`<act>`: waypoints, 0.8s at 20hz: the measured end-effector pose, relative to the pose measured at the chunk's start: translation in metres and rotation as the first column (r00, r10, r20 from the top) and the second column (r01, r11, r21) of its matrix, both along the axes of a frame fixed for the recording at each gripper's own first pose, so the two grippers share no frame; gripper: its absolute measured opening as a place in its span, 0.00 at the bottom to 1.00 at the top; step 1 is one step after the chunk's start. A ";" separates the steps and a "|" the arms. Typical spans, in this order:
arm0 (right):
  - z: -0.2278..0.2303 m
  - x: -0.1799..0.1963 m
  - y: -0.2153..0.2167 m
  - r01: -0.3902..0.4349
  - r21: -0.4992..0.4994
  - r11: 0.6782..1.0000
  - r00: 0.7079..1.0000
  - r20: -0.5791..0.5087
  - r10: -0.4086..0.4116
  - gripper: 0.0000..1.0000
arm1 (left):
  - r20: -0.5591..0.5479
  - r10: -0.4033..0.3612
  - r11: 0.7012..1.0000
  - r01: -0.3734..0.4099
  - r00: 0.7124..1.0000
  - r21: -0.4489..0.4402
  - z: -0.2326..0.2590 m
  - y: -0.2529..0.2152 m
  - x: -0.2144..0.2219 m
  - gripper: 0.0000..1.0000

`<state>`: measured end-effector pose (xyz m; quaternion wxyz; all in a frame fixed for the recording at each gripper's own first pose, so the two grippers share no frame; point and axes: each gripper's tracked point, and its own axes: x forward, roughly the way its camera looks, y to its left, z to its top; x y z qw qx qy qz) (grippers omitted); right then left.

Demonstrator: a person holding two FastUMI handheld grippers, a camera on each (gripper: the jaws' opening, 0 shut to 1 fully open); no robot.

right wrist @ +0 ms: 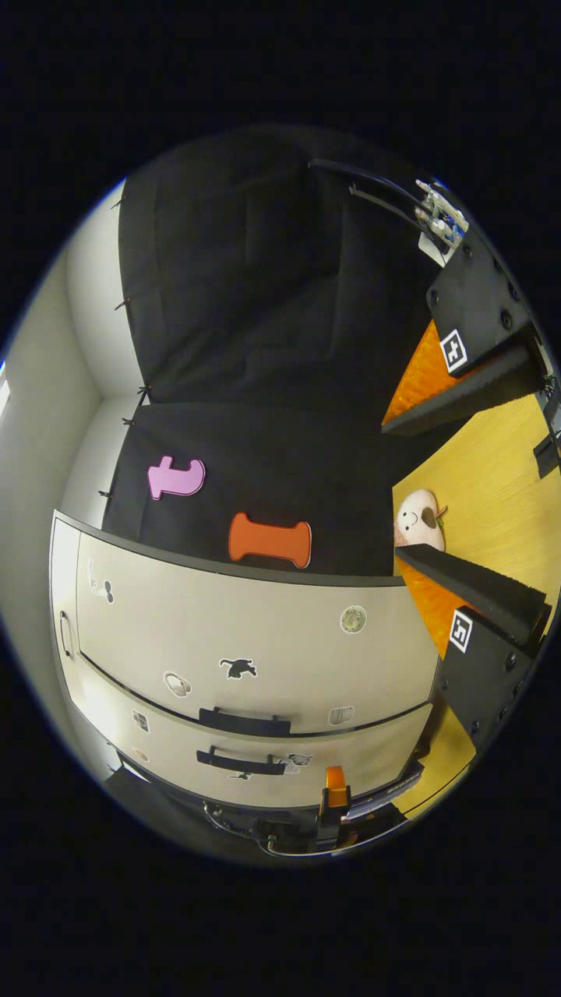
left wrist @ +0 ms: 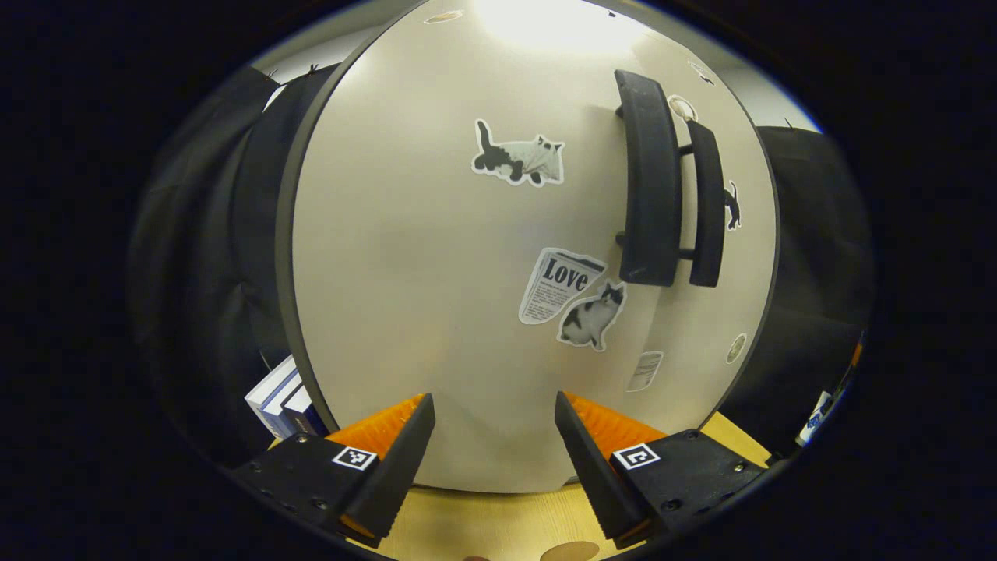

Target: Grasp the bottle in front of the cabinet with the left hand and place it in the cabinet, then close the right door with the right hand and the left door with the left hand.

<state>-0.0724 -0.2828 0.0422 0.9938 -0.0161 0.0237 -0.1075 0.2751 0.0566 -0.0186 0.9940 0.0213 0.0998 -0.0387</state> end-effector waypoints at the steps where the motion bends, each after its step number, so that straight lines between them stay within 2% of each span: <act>1: 0.004 -0.001 -0.001 -0.002 -0.004 1.000 1.000 0.004 0.002 0.94 | 0.006 0.003 1.000 -0.003 1.000 -0.012 0.010 0.003 -0.010 0.95; 10: 0.042 -0.015 0.015 -0.063 0.004 0.998 0.996 0.069 0.062 0.94 | 0.135 0.098 0.995 -0.099 0.986 -0.003 0.114 0.080 -0.113 0.95; 16: 0.055 -0.022 0.037 -0.104 0.010 0.995 0.990 0.100 0.103 0.94 | 0.158 0.182 0.982 -0.189 0.970 0.029 0.135 0.133 -0.180 0.95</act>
